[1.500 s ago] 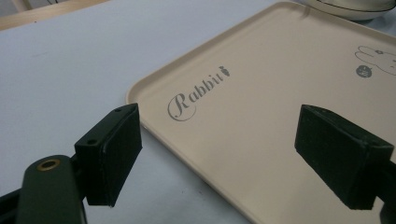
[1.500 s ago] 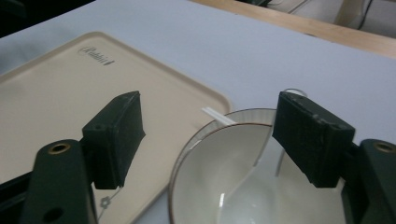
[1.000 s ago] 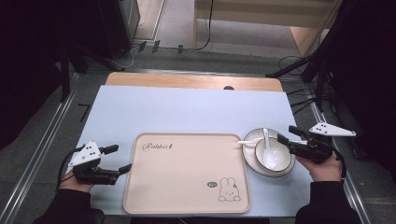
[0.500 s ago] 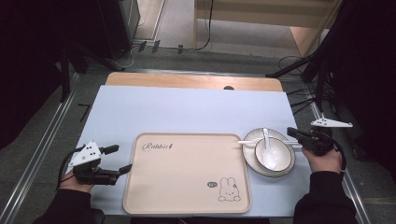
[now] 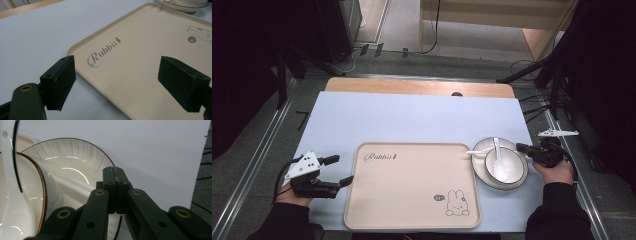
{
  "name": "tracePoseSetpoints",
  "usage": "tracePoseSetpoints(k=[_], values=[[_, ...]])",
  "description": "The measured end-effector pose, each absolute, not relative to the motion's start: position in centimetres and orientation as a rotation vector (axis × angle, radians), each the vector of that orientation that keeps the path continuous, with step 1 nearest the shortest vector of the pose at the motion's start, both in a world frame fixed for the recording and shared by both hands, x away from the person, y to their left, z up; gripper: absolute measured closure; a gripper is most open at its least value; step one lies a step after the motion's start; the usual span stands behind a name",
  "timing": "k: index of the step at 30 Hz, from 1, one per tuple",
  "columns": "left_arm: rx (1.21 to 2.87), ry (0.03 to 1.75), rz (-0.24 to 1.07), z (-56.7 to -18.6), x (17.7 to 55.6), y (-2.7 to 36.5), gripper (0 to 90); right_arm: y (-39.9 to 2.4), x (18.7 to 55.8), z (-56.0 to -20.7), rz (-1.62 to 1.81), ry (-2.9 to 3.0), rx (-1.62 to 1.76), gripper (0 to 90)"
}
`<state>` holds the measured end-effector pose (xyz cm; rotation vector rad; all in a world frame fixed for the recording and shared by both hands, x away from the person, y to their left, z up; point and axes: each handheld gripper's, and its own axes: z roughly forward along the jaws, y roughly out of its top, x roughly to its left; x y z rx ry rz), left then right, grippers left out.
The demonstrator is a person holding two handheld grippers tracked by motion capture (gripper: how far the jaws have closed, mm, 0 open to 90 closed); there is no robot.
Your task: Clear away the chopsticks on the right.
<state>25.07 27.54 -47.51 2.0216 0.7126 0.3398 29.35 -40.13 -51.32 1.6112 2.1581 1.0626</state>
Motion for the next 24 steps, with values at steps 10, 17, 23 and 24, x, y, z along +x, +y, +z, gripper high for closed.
tracePoseSetpoints(k=[10, 17, 23, 24], values=[[2.011, 0.704, 0.359, -47.4, 25.0, 27.6, 15.3, -40.3, 28.1, -51.3, 1.047, 2.223, 1.624, 90.0], [2.012, 0.698, 0.365, -47.3, 25.0, 27.5, 15.3, -40.7, 26.8, -51.3, 1.044, 2.264, 1.615, 90.0], [2.014, 0.702, 0.367, -47.3, 25.0, 27.5, 15.3, -40.8, 26.1, -51.5, 1.026, 2.294, 1.625, 89.7], [2.012, 0.703, 0.368, -47.3, 25.0, 27.5, 15.3, -41.0, 26.1, -51.6, 1.029, 2.298, 1.62, 89.7]])
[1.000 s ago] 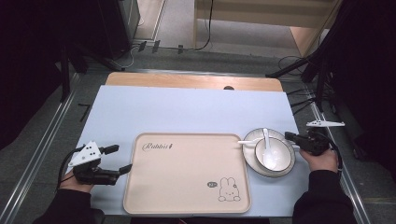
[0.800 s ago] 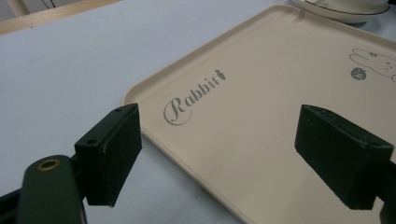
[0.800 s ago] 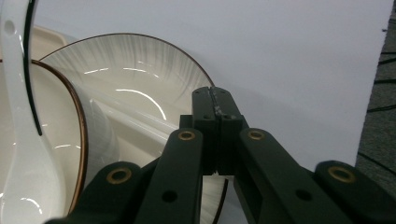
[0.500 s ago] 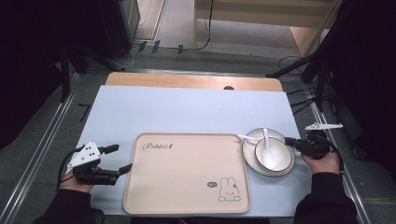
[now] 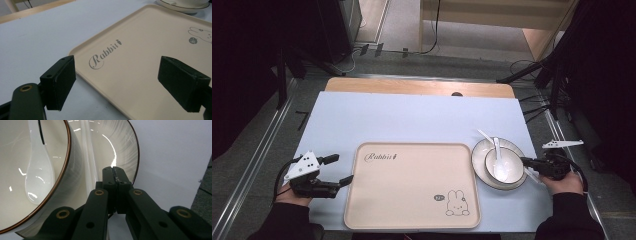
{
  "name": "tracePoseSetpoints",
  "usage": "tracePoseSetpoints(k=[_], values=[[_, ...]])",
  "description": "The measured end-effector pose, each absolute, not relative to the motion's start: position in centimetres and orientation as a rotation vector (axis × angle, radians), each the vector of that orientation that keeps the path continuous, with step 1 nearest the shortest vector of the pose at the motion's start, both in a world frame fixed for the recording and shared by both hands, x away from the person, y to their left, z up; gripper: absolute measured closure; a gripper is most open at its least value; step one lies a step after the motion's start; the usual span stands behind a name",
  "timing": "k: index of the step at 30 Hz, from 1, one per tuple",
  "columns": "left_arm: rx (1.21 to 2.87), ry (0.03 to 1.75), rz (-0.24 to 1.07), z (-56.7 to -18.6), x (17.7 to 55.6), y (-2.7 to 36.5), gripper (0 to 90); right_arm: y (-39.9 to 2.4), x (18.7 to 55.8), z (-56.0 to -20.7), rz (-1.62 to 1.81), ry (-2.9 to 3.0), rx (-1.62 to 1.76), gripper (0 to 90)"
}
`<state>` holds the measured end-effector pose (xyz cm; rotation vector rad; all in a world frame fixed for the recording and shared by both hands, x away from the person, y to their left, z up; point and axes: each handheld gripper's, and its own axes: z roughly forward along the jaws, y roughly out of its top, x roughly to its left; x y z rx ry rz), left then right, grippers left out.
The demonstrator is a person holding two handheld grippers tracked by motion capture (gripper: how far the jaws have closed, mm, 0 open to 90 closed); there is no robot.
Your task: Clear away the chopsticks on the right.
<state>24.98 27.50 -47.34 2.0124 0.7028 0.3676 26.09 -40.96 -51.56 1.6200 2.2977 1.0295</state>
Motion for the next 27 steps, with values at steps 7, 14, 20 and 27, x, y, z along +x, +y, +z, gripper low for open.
tracePoseSetpoints(k=[7, 14, 20, 27], values=[[2.021, 0.698, 0.363, -47.4, 25.0, 27.4, 15.3, -41.8, 25.5, -50.5, 1.053, 2.239, 1.568, 70.4], [2.023, 0.699, 0.364, -47.4, 25.0, 27.4, 15.3, -42.1, 25.1, -49.8, 1.096, 2.174, 1.528, 44.9], [2.025, 0.694, 0.367, -47.4, 25.0, 27.5, 15.3, -41.5, 25.3, -50.1, 1.058, 2.237, 1.518, 54.1], [2.026, 0.693, 0.37, -47.4, 25.0, 27.4, 15.3, -40.8, 25.6, -50.7, 1.047, 2.306, 1.5, 66.5]])
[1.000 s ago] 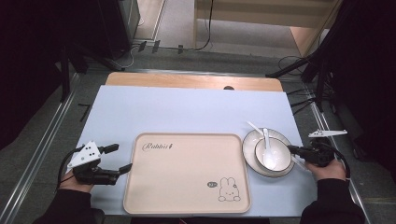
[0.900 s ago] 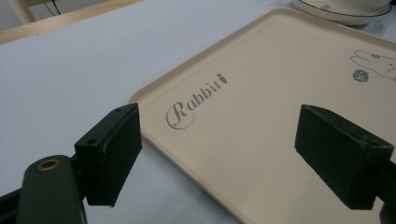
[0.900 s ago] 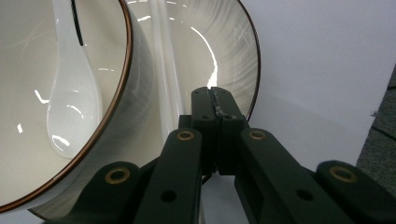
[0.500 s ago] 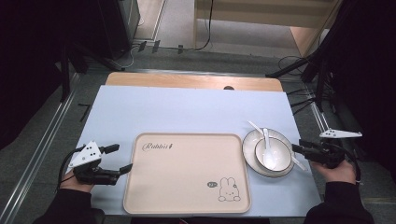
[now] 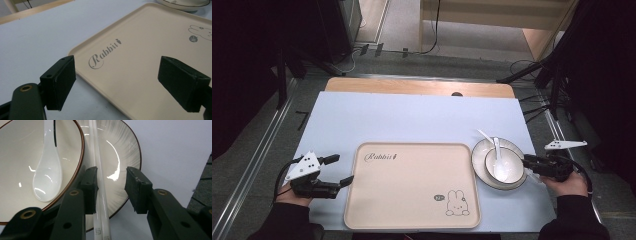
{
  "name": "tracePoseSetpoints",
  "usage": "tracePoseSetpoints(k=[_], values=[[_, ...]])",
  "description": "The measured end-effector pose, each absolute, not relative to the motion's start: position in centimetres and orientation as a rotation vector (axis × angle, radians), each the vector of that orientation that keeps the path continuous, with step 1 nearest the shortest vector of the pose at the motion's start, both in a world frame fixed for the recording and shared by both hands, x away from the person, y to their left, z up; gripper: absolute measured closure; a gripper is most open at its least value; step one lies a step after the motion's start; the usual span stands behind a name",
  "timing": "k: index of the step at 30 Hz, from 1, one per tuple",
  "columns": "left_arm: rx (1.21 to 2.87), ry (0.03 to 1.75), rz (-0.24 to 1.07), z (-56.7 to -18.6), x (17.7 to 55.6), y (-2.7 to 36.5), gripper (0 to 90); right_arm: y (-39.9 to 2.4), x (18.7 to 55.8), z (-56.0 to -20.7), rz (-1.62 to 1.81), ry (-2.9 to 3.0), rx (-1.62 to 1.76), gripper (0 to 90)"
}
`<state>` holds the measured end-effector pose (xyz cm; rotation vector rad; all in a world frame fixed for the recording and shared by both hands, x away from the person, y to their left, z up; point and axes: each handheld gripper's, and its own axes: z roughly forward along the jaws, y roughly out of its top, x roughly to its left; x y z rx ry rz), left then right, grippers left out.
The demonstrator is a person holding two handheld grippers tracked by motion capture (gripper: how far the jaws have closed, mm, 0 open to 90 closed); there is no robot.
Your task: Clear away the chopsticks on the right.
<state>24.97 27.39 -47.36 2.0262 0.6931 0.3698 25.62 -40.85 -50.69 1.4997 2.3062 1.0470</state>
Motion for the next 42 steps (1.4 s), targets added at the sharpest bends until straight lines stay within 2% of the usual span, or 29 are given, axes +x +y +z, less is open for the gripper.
tracePoseSetpoints(k=[3, 9, 28, 42], values=[[2.03, 0.691, 0.367, -47.4, 25.0, 27.4, 15.3, -40.8, 25.8, -50.8, 1.071, 2.319, 1.501, 74.6], [2.04, 0.677, 0.369, -47.4, 24.9, 27.3, 15.3, -40.7, 26.5, -51.2, 1.083, 2.342, 1.516, 80.0], [2.042, 0.684, 0.361, -47.5, 25.0, 27.3, 15.3, -40.6, 27.6, -51.8, 1.064, 2.387, 1.555, 84.5], [2.047, 0.688, 0.36, -47.6, 25.1, 27.4, 15.3, -40.7, 27.2, -48.3, 1.045, 2.222, 1.702, 85.1]])
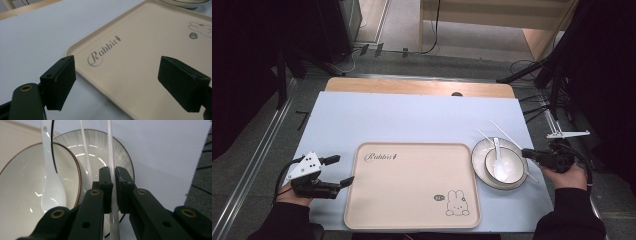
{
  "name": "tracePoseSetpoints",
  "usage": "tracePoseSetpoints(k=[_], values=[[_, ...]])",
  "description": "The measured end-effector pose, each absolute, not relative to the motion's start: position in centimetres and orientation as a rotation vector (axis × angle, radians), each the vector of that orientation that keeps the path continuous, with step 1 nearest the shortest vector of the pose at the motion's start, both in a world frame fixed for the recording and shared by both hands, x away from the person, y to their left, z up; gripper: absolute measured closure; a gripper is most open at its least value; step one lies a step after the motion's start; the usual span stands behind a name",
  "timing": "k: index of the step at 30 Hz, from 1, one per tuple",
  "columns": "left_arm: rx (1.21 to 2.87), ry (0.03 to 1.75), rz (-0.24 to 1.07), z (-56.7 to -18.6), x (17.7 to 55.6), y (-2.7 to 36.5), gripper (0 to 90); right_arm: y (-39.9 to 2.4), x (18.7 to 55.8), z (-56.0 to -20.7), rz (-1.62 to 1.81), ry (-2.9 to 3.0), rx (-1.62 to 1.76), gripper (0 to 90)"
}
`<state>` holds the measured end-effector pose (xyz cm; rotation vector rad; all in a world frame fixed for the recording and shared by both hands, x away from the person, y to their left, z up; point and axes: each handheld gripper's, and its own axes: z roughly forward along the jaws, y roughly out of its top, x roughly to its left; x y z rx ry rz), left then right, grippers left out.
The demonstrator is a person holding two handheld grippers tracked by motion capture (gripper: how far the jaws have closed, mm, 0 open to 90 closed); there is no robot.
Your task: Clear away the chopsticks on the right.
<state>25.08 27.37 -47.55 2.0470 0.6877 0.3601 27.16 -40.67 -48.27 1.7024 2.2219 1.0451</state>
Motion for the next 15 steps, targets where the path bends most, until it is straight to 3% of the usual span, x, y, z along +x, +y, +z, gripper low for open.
tracePoseSetpoints(k=[15], values=[[2.036, 0.698, 0.357, -47.5, 25.0, 27.4, 15.3, -37.2, 26.0, -44.6, 1.07, 2.076, 1.796, 85.0]])
